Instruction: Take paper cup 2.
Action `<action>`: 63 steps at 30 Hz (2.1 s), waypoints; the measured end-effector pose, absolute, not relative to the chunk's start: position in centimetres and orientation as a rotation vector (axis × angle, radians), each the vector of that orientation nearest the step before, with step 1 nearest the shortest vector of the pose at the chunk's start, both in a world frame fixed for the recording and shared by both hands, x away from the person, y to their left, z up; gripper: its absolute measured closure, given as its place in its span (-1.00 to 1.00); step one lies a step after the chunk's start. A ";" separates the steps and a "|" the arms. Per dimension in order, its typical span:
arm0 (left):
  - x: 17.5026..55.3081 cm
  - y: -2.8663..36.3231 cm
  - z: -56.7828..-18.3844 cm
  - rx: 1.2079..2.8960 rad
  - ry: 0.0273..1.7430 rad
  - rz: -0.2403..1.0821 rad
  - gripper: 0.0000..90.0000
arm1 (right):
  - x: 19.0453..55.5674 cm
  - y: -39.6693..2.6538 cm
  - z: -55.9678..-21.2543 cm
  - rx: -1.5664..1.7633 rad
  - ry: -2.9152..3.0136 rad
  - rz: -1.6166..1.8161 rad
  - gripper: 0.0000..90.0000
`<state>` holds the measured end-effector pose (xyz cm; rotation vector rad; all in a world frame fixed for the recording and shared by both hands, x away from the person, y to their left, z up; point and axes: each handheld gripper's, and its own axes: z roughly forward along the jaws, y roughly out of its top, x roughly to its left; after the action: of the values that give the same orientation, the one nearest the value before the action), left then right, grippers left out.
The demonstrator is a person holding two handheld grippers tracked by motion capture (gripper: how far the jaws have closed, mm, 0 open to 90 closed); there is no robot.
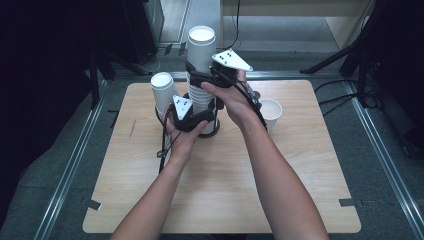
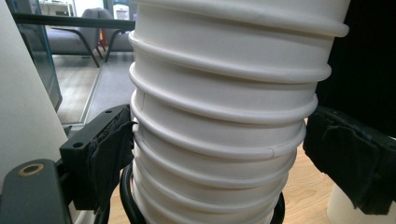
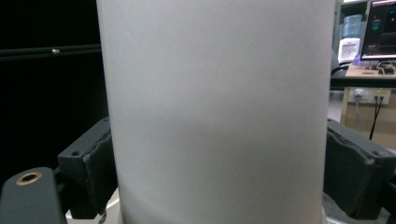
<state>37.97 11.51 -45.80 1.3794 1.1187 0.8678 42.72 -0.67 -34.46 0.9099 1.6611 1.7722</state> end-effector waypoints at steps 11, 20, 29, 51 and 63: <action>38.0 11.5 -45.8 1.383 1.118 0.868 -0.80 | 42.4 -0.7 -33.3 0.921 1.614 1.787 -0.73; 38.0 11.5 -45.8 1.386 1.116 0.870 -0.80 | 42.2 -0.8 -32.0 0.905 1.585 1.794 -0.72; 38.0 11.6 -45.8 1.390 1.112 0.870 -0.80 | 41.4 -0.6 -30.4 0.899 1.533 1.810 -0.68; 37.0 11.9 -45.3 1.405 1.079 0.825 -0.97 | 39.2 -0.7 -26.1 0.853 1.421 1.805 -0.64; 35.3 12.7 -45.7 1.426 1.055 0.823 -0.98 | 38.6 -2.4 -24.7 0.865 1.371 1.803 -0.64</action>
<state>35.26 12.65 -45.73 1.4258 1.0548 0.8226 38.64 -2.38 -24.74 0.8654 1.3710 1.8033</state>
